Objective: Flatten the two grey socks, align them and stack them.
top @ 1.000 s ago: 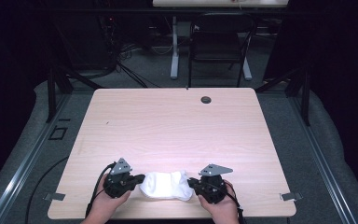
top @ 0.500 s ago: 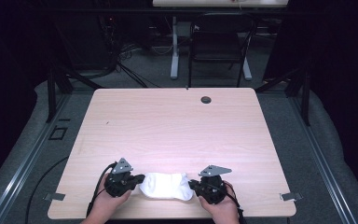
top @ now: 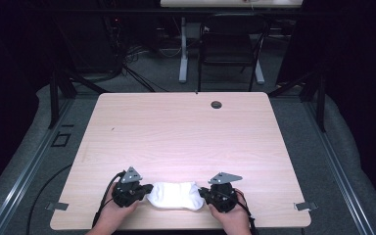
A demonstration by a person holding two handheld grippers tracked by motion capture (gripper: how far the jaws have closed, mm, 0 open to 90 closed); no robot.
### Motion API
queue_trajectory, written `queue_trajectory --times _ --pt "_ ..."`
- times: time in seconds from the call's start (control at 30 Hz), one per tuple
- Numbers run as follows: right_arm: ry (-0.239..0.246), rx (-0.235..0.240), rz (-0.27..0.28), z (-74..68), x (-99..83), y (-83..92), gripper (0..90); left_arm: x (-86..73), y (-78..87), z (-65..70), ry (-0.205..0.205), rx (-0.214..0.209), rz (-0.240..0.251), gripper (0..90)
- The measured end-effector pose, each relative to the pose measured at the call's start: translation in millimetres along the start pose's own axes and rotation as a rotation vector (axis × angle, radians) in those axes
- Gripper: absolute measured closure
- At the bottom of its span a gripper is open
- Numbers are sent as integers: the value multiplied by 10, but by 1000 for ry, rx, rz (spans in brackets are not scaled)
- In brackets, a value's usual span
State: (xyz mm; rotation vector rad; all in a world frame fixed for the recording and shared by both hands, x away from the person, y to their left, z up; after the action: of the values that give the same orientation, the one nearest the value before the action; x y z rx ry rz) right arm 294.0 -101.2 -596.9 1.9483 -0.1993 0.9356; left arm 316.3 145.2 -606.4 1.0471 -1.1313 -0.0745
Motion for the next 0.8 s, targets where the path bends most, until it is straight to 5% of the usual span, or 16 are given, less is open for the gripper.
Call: queue_trajectory --times 0.37,0.57,0.8 --pt "1 -2 -8 15 -11 -75 855 -23 -7 -16 0 3 -13 866" --pt "1 2 31 19 28 -16 736 19 50 -16 4 6 28 762" --pt "86 30 74 -168 87 31 680 93 99 97 -34 -23 80 631"
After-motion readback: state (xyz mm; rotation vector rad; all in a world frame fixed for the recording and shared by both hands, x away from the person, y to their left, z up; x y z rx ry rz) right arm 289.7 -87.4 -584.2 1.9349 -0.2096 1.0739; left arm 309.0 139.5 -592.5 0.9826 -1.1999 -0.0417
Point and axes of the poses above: each handheld gripper's, and its own axes: y roughly backward along the jaws, x roughly out of its top, z roughly to its right, the point moved 6 cm from there along -y, roughly forward along the jaws, and after that the axes turned 7 degrees about -y, right-handed, at the moved point
